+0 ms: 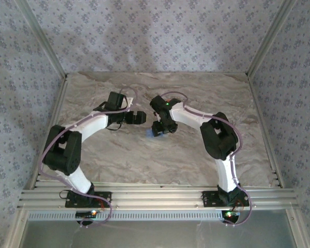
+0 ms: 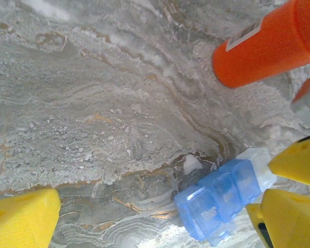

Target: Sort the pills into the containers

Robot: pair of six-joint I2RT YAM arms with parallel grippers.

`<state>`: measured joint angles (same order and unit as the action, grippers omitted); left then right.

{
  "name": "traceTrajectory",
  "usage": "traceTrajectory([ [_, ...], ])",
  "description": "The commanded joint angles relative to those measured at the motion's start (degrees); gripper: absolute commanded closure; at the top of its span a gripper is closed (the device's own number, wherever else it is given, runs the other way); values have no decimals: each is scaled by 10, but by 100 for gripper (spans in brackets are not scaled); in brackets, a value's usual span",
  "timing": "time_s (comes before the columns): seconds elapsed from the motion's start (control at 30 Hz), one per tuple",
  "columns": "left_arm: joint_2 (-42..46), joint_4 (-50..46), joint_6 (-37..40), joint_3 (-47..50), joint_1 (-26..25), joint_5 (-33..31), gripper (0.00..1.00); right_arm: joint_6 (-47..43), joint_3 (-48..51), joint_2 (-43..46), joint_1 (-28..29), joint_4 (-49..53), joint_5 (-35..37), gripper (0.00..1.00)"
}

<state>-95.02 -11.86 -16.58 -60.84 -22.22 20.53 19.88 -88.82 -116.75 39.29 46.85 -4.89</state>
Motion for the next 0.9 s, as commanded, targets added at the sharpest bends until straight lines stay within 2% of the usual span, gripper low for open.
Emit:
traceTrajectory([
  [0.0,29,-8,15,14,3,-4,1,20,22,8,-3,-1,-69,38],
  [0.33,10,-86,95,-8,-21,-20,1,28,58,16,-28,-18,-49,33],
  [0.6,-3,-89,97,-3,-34,-24,1,29,74,27,-28,-36,-44,31],
  [0.87,4,-76,83,7,-29,-26,1,36,41,66,-31,-16,-56,30],
])
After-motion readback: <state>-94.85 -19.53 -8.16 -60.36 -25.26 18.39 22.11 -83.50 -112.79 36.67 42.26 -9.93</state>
